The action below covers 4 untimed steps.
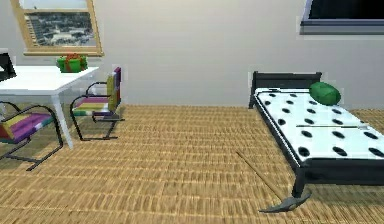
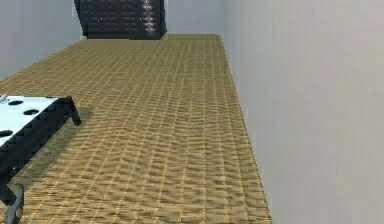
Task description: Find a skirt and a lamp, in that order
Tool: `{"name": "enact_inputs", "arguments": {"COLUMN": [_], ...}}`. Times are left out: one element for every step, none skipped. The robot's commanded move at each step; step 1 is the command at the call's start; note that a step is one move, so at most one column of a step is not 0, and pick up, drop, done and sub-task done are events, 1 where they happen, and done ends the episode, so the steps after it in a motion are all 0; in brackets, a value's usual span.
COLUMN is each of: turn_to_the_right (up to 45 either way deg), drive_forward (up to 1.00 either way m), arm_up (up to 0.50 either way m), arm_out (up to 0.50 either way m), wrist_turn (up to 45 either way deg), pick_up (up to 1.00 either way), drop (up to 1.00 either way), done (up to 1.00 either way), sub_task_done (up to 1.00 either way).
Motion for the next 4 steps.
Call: {"name": "enact_inputs", "arguments": {"turn_to_the_right": [-45.0,-39.0,0.0,-3.0], "drive_forward": [0.00,0.00,1.00,0.00], "arm_up": [0.00,0.00,0.00,0.00], "arm_out": [0.00,0.00,0.00,0.00], "wrist_turn": [0.0,0.0,0.0,0.0], "pick_up": [0.00,0.00,0.00,0.00], "drop": [0.00,0.00,0.00,0.00], "done": [0.00,0.00,0.00,0.00], "sub_task_done": [0.00,0.00,0.00,0.00]}}
